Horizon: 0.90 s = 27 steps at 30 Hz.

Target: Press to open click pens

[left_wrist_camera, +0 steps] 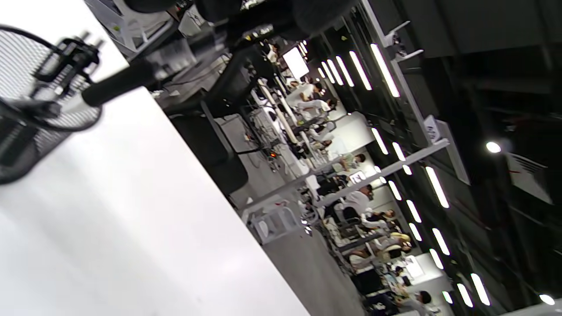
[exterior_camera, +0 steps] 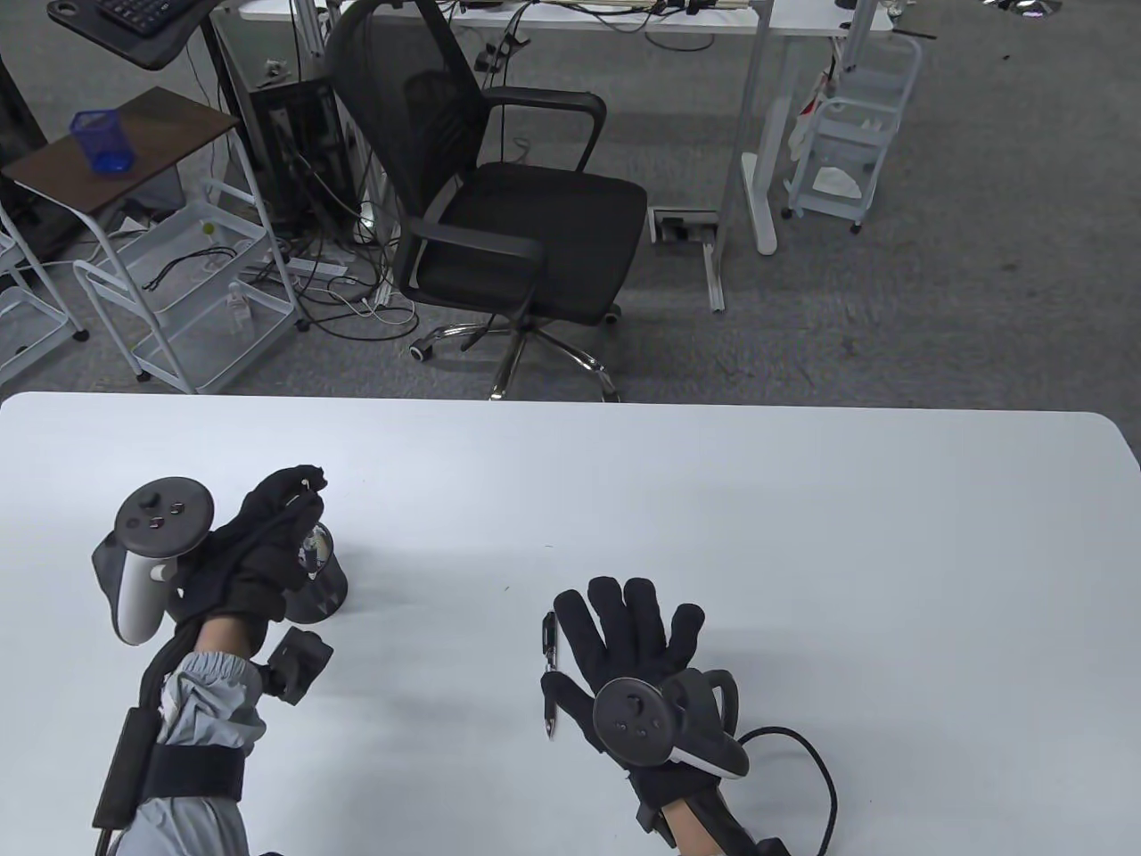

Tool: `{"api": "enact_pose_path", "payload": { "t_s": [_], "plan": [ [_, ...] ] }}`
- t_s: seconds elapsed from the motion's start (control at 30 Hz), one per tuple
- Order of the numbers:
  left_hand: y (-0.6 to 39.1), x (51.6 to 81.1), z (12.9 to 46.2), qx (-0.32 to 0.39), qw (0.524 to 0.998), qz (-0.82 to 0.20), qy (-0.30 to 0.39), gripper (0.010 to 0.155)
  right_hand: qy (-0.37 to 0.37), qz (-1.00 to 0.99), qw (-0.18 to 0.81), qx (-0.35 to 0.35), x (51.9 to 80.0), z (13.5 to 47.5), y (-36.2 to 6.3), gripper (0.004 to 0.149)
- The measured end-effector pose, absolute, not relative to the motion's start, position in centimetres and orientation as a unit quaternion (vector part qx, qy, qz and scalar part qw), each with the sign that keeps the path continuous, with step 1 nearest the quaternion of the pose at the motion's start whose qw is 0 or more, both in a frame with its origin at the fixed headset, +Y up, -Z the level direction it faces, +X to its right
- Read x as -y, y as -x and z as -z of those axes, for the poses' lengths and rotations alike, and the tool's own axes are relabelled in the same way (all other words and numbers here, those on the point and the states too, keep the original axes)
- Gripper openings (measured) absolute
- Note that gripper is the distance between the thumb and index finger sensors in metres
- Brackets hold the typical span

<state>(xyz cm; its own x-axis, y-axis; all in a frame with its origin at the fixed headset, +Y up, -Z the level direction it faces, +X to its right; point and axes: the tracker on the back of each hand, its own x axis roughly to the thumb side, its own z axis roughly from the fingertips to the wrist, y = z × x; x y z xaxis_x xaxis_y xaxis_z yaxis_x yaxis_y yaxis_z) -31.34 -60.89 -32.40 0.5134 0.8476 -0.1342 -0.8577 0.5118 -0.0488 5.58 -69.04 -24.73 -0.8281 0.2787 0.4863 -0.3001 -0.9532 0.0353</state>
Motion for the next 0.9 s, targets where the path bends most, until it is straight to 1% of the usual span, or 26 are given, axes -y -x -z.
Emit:
{"api": "enact_pose_path", "payload": {
  "t_s": [0.1, 0.23, 0.43, 0.57, 0.67, 0.77, 0.9],
  "plan": [
    [29.5, 60.0, 31.1, -0.038, 0.857, -0.510, 0.059, 0.043, -0.254, -0.955, 0.151, 0.022, 69.0, 24.7, -5.5, 0.073],
    [26.7, 59.5, 29.7, 0.018, 0.843, -0.528, 0.097, 0.044, -0.253, -0.955, 0.152, 0.023, 69.0, 24.6, -5.5, 0.073],
    [23.1, 60.4, 28.3, 0.093, 0.821, -0.554, 0.106, 0.043, -0.248, -0.956, 0.153, 0.023, 69.1, 24.8, -5.7, 0.073],
    [21.2, 62.8, 27.8, 0.117, 0.794, -0.587, 0.106, 0.044, -0.246, -0.957, 0.151, 0.019, 69.3, 24.9, -5.7, 0.073],
    [19.8, 65.6, 27.8, 0.141, 0.755, -0.628, 0.129, 0.044, -0.244, -0.958, 0.148, 0.017, 69.3, 25.0, -5.7, 0.073],
    [18.7, 68.2, 28.2, 0.161, 0.707, -0.668, 0.169, 0.044, -0.243, -0.959, 0.148, 0.017, 69.3, 25.0, -5.8, 0.073],
    [18.2, 70.9, 28.2, 0.178, 0.657, -0.709, 0.183, 0.044, -0.240, -0.960, 0.145, 0.016, 69.3, 25.1, -5.8, 0.073]
  ]
}}
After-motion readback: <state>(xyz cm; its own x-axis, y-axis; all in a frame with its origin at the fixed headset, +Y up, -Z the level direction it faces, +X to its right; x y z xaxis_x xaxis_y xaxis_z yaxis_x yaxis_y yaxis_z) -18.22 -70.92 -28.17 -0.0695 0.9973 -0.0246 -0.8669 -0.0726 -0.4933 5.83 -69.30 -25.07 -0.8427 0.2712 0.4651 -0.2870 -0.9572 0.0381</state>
